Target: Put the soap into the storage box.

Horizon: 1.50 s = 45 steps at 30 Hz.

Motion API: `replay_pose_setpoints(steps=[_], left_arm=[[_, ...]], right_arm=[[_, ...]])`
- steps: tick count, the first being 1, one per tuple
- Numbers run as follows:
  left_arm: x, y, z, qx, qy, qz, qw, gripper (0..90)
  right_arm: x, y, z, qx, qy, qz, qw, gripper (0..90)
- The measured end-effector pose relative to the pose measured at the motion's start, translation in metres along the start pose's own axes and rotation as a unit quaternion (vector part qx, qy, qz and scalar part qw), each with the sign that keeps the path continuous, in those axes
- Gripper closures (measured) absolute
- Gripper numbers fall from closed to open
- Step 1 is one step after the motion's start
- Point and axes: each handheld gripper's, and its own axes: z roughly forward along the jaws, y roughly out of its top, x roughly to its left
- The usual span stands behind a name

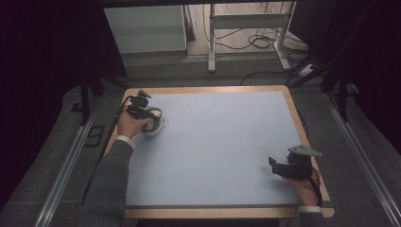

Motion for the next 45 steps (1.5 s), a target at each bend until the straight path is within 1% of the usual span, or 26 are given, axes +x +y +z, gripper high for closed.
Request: replay_pose_setpoints(steps=[2,3,4,9,10,11,12,16,17,18,19,20,21,22,23,26,28,30,31,32,33,35,37,41,44,45], left_arm=[[-0.006,-0.002,-0.011,-0.021,-0.017,0.009,0.9996,38.0],[-0.006,-0.002,-0.011,-0.021,-0.017,0.009,0.9996,37.1],[-0.01,-0.004,-0.018,-0.029,-0.02,0.016,0.9993,36.6],[-0.014,-0.007,-0.026,-0.037,-0.026,0.026,0.9986,34.0],[-0.017,-0.01,-0.03,-0.042,-0.039,0.034,0.9978,33.0],[-0.02,-0.013,-0.032,-0.048,-0.046,0.04,0.997,33.1],[-0.02,-0.013,-0.032,-0.048,-0.046,0.04,0.997,32.9],[-0.03,-0.025,-0.036,-0.063,-0.061,0.057,0.9945,32.0],[-0.034,-0.032,-0.035,-0.065,-0.065,0.065,0.9936,31.3],[-0.034,-0.032,-0.035,-0.065,-0.065,0.065,0.9936,30.9],[-0.035,-0.036,-0.035,-0.067,-0.068,0.07,0.9929,30.9],[-0.037,-0.043,-0.035,-0.069,-0.076,0.08,0.9915,31.4],[-0.037,-0.043,-0.035,-0.069,-0.076,0.08,0.9915,32.4],[-0.038,-0.051,-0.034,-0.072,-0.089,0.083,0.99,33.0],[-0.038,-0.051,-0.034,-0.072,-0.089,0.083,0.99,33.4],[-0.039,-0.064,-0.03,-0.077,-0.094,0.083,0.9891,33.2],[-0.041,-0.073,-0.028,-0.085,-0.099,0.077,0.9884,32.6],[-0.043,-0.083,-0.027,-0.094,-0.107,0.075,0.987,32.6],[-0.046,-0.092,-0.024,-0.095,-0.114,0.077,0.986,32.4],[-0.048,-0.096,-0.022,-0.091,-0.116,0.082,0.9856,31.9],[-0.048,-0.096,-0.022,-0.091,-0.116,0.082,0.9856,31.4],[-0.051,-0.104,-0.021,-0.091,-0.117,0.082,0.9855,30.9],[-0.053,-0.113,-0.02,-0.095,-0.126,0.082,0.9841,30.2],[-0.056,-0.128,-0.019,-0.099,-0.13,0.082,0.9831,29.2],[-0.056,-0.141,-0.018,-0.109,-0.14,0.072,0.9814,28.5],[-0.056,-0.147,-0.017,-0.106,-0.137,0.074,0.9821,28.4]], right_arm=[[0.0,0.0,0.001,0.001,0.0,0.0,1.0,10.1],[0.0,0.0,0.001,0.001,0.0,0.0,1.0,10.1],[0.0,0.0,0.0,0.001,0.0,-0.001,1.0,10.1],[0.001,0.0,0.0,-0.001,-0.001,-0.002,1.0,10.1],[0.001,0.0,0.0,0.0,-0.001,-0.002,1.0,10.1],[0.001,0.0,0.0,0.001,-0.001,-0.002,1.0,10.1],[0.001,0.0,0.0,0.001,-0.001,-0.002,1.0,10.1],[0.0,-0.001,0.0,0.001,-0.002,-0.001,1.0,10.1],[0.0,0.0,-0.001,0.0,-0.002,0.0,1.0,10.1],[0.0,0.0,-0.001,0.0,-0.002,0.0,1.0,10.1],[0.0,0.0,-0.001,0.0,-0.001,0.001,1.0,10.1],[0.0,0.0,-0.002,-0.003,0.0,0.0,1.0,10.1],[0.0,0.0,-0.002,-0.003,0.0,0.0,1.0,10.1],[0.001,0.001,-0.002,-0.002,0.0,-0.001,1.0,10.1],[0.001,0.001,-0.002,-0.002,-0.001,0.0,1.0,10.1],[0.001,0.001,-0.002,-0.002,0.0,-0.001,1.0,10.1],[0.001,0.001,-0.002,-0.004,0.0,-0.001,1.0,10.1],[0.001,0.001,-0.003,-0.004,0.0,-0.001,1.0,10.1],[0.0,0.001,-0.003,-0.005,0.0,0.0,1.0,10.1],[0.001,0.001,-0.002,-0.004,0.0,-0.001,1.0,10.1],[0.001,0.001,-0.002,-0.004,0.0,-0.001,1.0,10.1],[0.002,0.001,-0.002,-0.003,0.001,-0.003,1.0,10.1],[0.003,0.001,-0.003,-0.006,0.002,-0.004,1.0,10.1],[0.002,0.001,-0.004,-0.008,0.001,-0.003,1.0,10.1],[0.002,0.001,-0.004,-0.01,0.0,-0.002,0.9999,10.1],[0.002,0.001,-0.003,-0.01,0.001,-0.003,0.9999,10.1]])
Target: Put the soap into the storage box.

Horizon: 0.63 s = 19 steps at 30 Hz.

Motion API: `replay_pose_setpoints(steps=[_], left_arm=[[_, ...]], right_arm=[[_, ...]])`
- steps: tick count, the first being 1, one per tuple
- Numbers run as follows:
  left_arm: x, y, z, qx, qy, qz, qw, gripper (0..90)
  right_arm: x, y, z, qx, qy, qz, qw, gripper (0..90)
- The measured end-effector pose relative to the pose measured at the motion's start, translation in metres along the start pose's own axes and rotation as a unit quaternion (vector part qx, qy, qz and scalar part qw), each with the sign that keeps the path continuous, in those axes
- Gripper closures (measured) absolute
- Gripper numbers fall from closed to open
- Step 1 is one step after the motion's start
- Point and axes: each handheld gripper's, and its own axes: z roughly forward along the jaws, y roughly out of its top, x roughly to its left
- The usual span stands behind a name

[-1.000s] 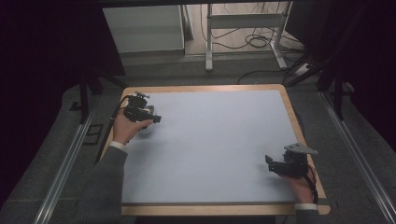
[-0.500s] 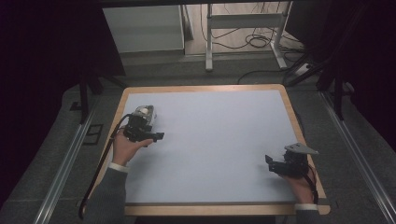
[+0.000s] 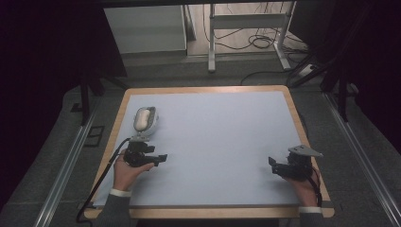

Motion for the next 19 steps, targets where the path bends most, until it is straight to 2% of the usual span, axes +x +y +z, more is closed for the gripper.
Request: replay_pose_setpoints(steps=[3,6,10,19], left_arm=[[-0.0009,-0.0042,-0.0021,0.005,0.007,0.003,1.0,27.4],[-0.0004,-0.0074,-0.0065,-0.012,-0.005,-0.009,0.9999,27.6],[-0.0002,-0.0065,-0.0075,-0.022,-0.008,-0.016,0.9996,27.7],[0.0005,-0.0048,-0.0083,-0.015,0.003,-0.01,0.9998,26.5]], right_arm=[[0.0005,0.0003,-0.0001,0.001,0.002,-0.002,1.0,10.1],[0.0015,0.0008,-0.0005,0.0,0.002,-0.004,1.0,10.1],[0.0028,0.0008,0.0002,0.0,0.001,-0.007,1.0,10.1],[0.0067,0.0041,-0.0006,-0.009,0.012,-0.009,0.9998,10.1]])
